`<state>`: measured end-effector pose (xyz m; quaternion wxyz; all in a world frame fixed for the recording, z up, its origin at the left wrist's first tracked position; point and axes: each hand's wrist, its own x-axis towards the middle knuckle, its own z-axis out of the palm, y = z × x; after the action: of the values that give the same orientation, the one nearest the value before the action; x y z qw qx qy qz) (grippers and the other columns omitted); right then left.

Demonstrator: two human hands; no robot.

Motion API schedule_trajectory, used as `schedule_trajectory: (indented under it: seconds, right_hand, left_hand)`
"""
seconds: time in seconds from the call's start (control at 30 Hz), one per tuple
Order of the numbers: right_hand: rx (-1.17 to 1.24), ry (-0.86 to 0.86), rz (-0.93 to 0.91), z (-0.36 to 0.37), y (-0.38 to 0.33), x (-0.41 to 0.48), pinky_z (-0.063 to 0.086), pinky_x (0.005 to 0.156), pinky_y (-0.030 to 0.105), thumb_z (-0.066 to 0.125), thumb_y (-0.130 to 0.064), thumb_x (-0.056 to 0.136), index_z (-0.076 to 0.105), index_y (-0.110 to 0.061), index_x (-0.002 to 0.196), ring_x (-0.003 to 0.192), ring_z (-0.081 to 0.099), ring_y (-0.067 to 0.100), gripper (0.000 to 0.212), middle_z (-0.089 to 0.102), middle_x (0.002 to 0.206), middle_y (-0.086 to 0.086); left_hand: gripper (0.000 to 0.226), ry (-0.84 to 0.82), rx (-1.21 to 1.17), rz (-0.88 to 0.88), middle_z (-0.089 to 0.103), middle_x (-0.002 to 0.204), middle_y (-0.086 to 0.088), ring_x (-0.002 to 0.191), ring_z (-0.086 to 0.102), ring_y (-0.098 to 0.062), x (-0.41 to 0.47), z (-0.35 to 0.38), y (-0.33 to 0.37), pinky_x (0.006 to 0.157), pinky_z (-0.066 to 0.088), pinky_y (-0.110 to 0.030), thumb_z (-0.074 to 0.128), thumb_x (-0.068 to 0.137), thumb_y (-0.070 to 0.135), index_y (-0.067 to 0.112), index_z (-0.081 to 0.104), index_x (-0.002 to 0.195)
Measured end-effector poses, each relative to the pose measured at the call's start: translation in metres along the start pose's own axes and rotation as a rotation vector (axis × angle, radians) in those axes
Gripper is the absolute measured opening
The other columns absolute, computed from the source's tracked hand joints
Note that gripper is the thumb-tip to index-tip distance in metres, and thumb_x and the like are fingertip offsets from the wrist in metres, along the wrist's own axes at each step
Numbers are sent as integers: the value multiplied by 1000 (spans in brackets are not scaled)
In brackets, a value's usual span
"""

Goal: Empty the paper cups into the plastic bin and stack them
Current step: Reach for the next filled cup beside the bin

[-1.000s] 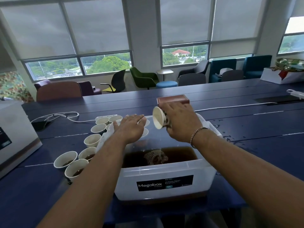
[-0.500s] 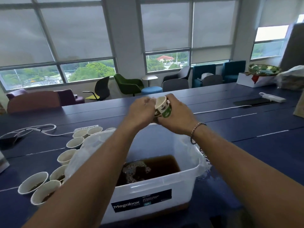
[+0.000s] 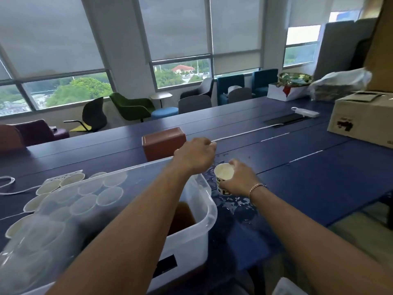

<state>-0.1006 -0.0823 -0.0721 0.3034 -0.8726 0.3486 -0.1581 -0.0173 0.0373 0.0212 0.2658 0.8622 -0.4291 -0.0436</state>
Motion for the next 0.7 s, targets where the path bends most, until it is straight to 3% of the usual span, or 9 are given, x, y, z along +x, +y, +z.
schedule_trajectory:
  seconds: [0.1,0.17,0.27,0.33,0.4,0.47,0.6,0.7]
  right_hand:
    - [-136,-80,61,15,12,1,51,89,35,79,-38,65,43,-21,133,107,57,25,79,57,126,6]
    - [-161,-148,108,19,9,5,50,94,42,83,-47,57,38,-24,136,113,54,28,95,51,131,8]
    - [-121,-93,168,13,-10,17,43,103,50,77,-67,53,33,-24,143,126,45,33,109,43,142,10]
    - [-26,37,124,1,-43,24,42,103,49,72,-59,68,43,-21,137,124,48,33,83,48,139,10]
    - [82,140,5,-9,-87,30,45,98,46,67,-43,79,54,-22,122,112,55,30,50,58,125,6]
    - [134,134,-161,-9,-137,35,49,93,39,61,-32,82,62,-24,108,100,59,25,27,65,111,2]
    - [-3,-123,-483,22,-224,41,47,92,31,50,-14,88,72,-24,100,98,58,22,28,66,105,1]
    - [-248,-404,-562,59,-267,50,50,84,28,52,-5,92,71,-15,114,101,61,24,31,67,113,5]
  left_hand:
    - [50,-23,30,-15,67,118,-1,106,60,-27,0,-3,-7,105,38,-58,32,90,53,26,63,118]
    - [52,6,40,-19,66,118,0,108,59,-26,-2,-16,-16,105,38,-58,32,88,57,28,63,119]
    - [43,70,35,-48,64,110,1,103,59,-22,0,-43,-37,95,43,-38,38,99,51,24,63,121]
    - [38,113,26,-97,63,119,-2,107,58,-23,1,-65,-56,92,45,-36,41,102,41,21,59,129]
    - [42,166,-1,-157,58,135,-6,117,55,-27,3,-86,-78,101,44,-39,46,100,31,20,49,141]
    - [52,193,-18,-224,55,140,-9,123,53,-27,2,-103,-103,103,42,-35,51,96,19,20,41,147]
    - [57,204,-4,-330,48,148,-9,130,48,-25,-3,-129,-147,105,39,-33,53,93,12,18,41,147]
    - [52,198,50,-345,47,148,-9,133,46,-26,-1,-143,-174,108,39,-34,50,91,5,13,47,142]
